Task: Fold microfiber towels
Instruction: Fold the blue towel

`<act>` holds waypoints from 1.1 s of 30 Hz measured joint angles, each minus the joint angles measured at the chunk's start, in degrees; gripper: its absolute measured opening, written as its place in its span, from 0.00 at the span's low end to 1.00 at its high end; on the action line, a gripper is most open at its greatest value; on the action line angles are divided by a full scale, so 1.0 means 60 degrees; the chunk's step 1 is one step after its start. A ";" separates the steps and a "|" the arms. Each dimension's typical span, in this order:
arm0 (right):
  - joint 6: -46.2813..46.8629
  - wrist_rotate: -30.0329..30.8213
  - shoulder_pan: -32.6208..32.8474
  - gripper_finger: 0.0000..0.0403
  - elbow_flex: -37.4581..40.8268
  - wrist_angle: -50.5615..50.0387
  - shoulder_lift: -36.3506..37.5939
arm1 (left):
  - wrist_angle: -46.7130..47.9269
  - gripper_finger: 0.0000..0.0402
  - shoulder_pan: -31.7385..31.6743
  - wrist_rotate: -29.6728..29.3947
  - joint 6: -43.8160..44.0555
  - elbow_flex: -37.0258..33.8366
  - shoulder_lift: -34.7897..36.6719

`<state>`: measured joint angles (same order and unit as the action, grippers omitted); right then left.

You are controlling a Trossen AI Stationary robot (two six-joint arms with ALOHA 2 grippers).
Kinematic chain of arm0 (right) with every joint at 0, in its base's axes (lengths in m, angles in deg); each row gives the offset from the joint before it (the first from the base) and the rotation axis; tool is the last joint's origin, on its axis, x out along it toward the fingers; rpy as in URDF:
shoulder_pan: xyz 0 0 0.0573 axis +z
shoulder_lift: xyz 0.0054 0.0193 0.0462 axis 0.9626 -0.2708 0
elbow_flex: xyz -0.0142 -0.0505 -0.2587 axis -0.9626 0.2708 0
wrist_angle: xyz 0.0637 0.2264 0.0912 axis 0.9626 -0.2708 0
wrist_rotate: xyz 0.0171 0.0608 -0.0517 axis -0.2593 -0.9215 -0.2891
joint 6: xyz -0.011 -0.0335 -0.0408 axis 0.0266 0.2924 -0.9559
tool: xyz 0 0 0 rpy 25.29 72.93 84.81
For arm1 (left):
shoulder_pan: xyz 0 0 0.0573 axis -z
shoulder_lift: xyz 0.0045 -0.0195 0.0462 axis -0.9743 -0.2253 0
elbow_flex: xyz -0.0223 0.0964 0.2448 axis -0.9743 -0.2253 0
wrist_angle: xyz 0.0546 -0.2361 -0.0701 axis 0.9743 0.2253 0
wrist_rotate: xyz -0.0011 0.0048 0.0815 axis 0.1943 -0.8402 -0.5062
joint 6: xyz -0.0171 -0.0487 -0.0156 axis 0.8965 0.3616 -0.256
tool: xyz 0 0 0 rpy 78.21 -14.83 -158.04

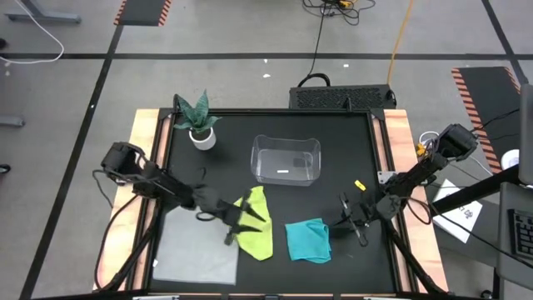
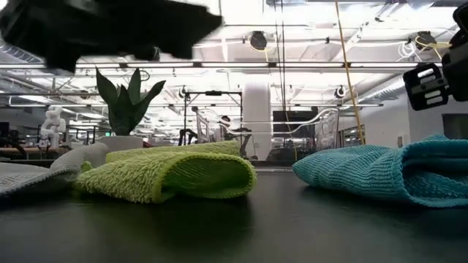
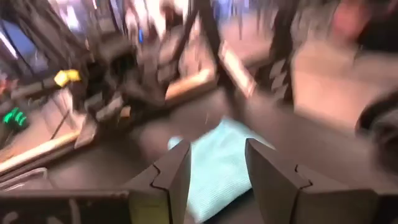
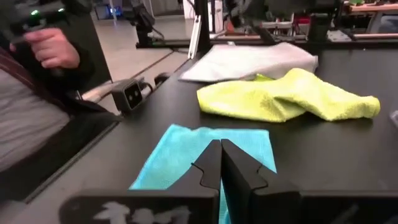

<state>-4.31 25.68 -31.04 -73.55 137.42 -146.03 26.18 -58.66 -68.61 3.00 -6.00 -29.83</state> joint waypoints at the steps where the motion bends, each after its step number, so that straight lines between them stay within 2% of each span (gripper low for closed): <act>1: 0.0009 0.0004 0.0000 0.00 0.0000 -0.0014 0.0000 | -0.1093 0.38 -0.0019 0.0025 0.0344 -0.0374 -0.0214; 3: 0.0040 0.0011 0.0000 0.00 0.0000 0.0015 0.0003 | -0.2273 0.38 -0.0059 -0.0502 0.0764 -0.1028 -0.0486; 5: 0.0044 0.0010 -0.0001 0.00 0.0000 -0.0157 -0.0013 | -0.2265 0.38 -0.0053 -0.1048 0.0785 -0.1207 -0.0582; 8: 0.0065 0.0189 -0.0019 0.00 -0.0071 -0.0418 -0.0007 | -0.1047 0.38 0.0035 -0.1510 0.0804 -0.1104 -0.0641; 14: 0.0063 0.1209 -0.0022 0.00 -0.0480 -0.1826 -0.0022 | 0.0597 0.38 0.0337 -0.1682 0.0342 -0.0637 -0.0652; 19: 0.0004 0.1270 -0.0025 0.00 -0.0583 -0.2088 -0.0019 | 0.0366 0.38 0.0271 -0.1705 0.0077 -0.0383 -0.1827; 21: -0.0007 0.1271 -0.0029 0.00 -0.0583 -0.2061 -0.0018 | 0.0158 0.38 -0.0030 -0.1702 0.0126 -0.0239 -0.2580; 23: 0.0022 0.1268 -0.0025 0.00 -0.0590 -0.2096 -0.0021 | -0.0896 0.38 -0.0296 -0.1289 0.0126 0.0027 -0.3284; 26: 0.0029 0.1270 -0.0025 0.00 -0.0601 -0.1984 -0.0018 | -0.2522 0.38 -0.0543 -0.0670 -0.0212 0.0036 -0.3730; 30: -0.0001 0.1271 -0.0025 0.00 -0.0604 -0.1838 -0.0018 | -0.3192 0.38 -0.0911 -0.0484 -0.0290 -0.0129 -0.3523; 33: -0.0388 0.1271 -0.0022 0.00 -0.0600 -0.1504 -0.0012 | -0.3131 0.38 -0.0816 -0.0476 -0.0722 -0.0507 -0.2687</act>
<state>-6.64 33.31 -31.18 -77.15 128.40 -146.10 7.40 -63.55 -71.47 -1.33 -9.04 -45.96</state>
